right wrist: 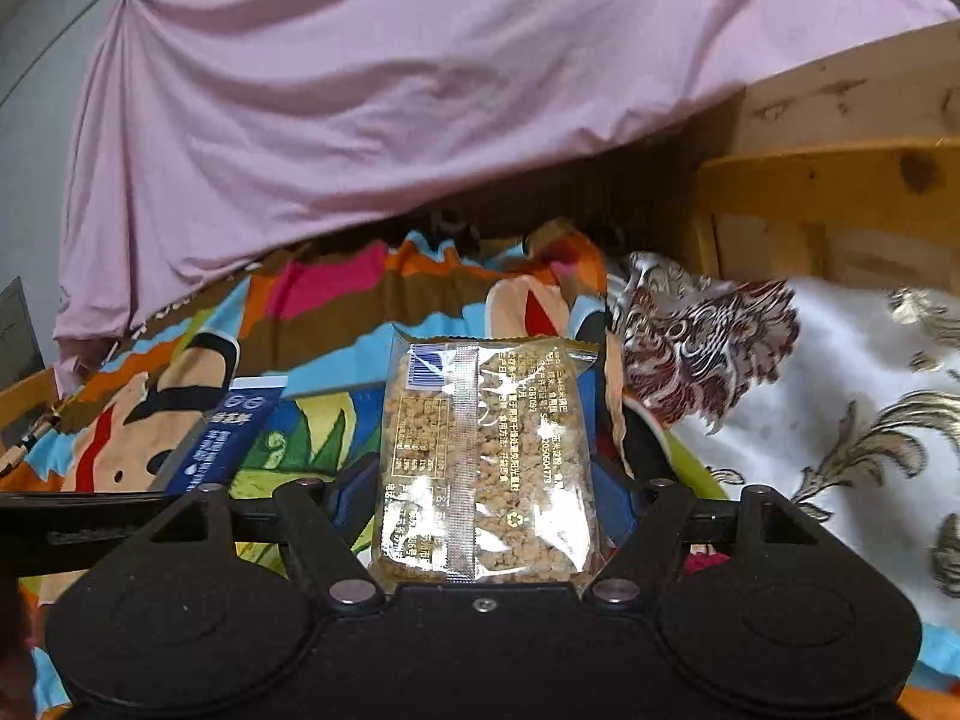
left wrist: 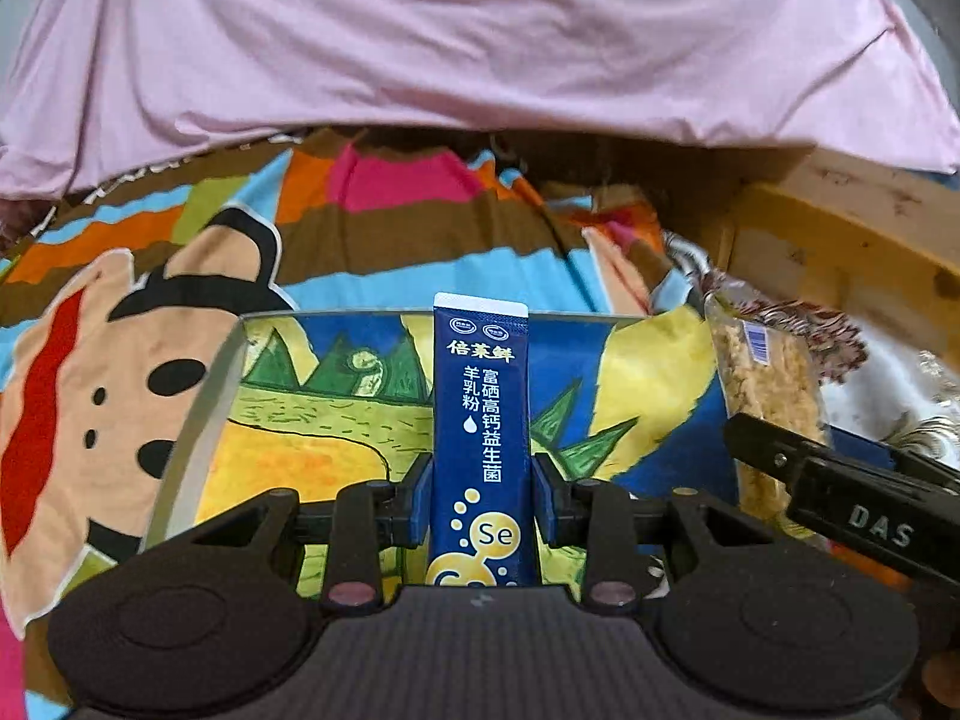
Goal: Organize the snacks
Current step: 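Lower the milk stick into the tray with the left tool while the right tool places the rice bag there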
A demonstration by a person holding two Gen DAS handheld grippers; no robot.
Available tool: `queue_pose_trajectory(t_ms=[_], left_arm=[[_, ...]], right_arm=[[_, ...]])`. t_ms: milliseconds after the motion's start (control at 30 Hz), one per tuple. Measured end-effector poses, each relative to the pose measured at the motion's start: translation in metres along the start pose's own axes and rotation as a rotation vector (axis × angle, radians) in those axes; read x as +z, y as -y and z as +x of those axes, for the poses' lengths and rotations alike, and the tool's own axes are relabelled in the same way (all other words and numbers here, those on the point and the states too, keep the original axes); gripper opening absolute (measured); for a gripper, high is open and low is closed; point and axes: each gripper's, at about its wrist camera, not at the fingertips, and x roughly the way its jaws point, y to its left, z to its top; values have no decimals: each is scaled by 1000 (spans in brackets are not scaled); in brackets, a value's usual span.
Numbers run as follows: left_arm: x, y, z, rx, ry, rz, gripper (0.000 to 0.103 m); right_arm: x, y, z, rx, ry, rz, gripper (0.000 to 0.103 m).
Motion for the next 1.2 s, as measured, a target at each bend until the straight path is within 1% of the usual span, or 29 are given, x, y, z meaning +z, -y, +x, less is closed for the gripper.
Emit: queue_pose_trajectory(t_ms=[100, 233, 500, 633, 667, 700, 733, 767, 800, 900, 933, 1033, 1067, 1100, 1200], left_arm=[[0, -3, 20, -12, -53, -24, 37], [-6, -4, 37, 16, -105, -19, 37], [-13, -1, 50, 36, -152, -22, 37], [-17, -4, 55, 37, -165, -27, 40], [-17, -6, 54, 35, -161, -36, 45], [-18, -9, 54, 23, -160, -51, 54], [-18, -11, 52, 19, -156, -64, 58], [-17, -12, 51, 21, -150, -75, 67], [-18, -14, 49, 22, -141, -87, 72], [-19, -22, 39, 11, -104, -129, 80], [-19, -25, 35, 7, -88, -143, 81], [-19, -34, 15, -1, -27, -185, 89], [-18, -36, 7, 0, -4, -196, 94], [-18, -39, -2, 2, 20, -204, 98], [-15, -44, -28, 11, 80, -212, 101]], right_arm=[[-5, -4, 13, 12, -59, -34, 74], [-15, -9, 25, 5, -143, -79, 74], [-17, -18, 31, -8, -174, -129, 75], [-17, -20, 32, -8, -181, -141, 77], [-17, -20, 31, -9, -180, -141, 80], [-17, -20, 30, -8, -178, -142, 81], [-16, -20, 30, -8, -174, -142, 84], [-16, -20, 29, -5, -170, -141, 86], [-15, -20, 28, -2, -166, -139, 87], [-10, -22, 20, 1, -139, -132, 93], [-8, -22, 16, 3, -123, -132, 95], [2, -25, -2, 8, -62, -133, 100], [5, -25, -9, 7, -43, -129, 101], [9, -26, -18, 8, -18, -120, 102], [18, -29, -43, 17, 36, -100, 102]])
